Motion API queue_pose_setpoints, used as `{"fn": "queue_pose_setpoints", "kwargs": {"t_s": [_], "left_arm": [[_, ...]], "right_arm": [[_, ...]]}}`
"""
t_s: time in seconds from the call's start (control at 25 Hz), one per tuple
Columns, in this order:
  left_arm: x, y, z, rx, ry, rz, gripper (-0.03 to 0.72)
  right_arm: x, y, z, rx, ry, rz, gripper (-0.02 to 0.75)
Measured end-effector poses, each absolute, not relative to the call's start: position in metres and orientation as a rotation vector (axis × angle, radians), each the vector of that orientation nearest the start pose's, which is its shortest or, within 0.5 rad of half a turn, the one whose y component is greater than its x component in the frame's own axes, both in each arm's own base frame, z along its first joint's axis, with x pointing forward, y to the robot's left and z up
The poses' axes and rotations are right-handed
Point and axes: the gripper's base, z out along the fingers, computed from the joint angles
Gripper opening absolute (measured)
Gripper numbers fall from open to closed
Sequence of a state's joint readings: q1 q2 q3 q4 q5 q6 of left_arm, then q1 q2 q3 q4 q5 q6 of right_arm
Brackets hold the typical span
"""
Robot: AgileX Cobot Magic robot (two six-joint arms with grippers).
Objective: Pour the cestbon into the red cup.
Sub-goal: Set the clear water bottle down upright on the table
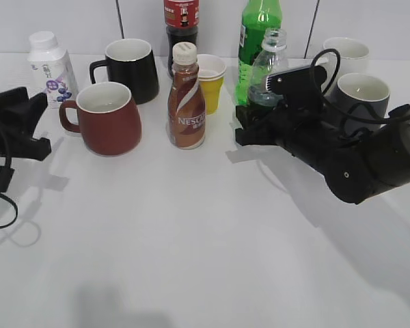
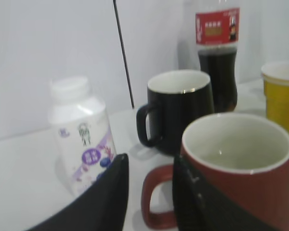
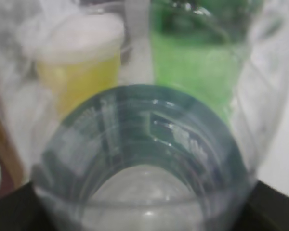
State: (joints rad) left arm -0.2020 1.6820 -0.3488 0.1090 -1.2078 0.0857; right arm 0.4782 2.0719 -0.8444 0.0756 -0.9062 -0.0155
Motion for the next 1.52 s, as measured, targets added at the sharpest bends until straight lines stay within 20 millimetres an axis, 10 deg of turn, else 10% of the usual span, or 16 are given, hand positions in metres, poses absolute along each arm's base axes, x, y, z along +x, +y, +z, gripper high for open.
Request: {"fn": "queue_pose_setpoints", "kwargs": {"t_s": [1.04, 1.52], "left_arm": [[0.25, -0.064, 0.177, 0.294, 1.544, -0.205, 0.238], [0.226, -0.064, 0.228, 0.192, 1.624, -0.257, 0.238]], "right_arm": [[0.311, 0.155, 0.125, -0.33, 1.831, 0.332, 0.59], [0.266, 0.134, 0.139, -0.372, 2.127, 0.305, 0.59]]}}
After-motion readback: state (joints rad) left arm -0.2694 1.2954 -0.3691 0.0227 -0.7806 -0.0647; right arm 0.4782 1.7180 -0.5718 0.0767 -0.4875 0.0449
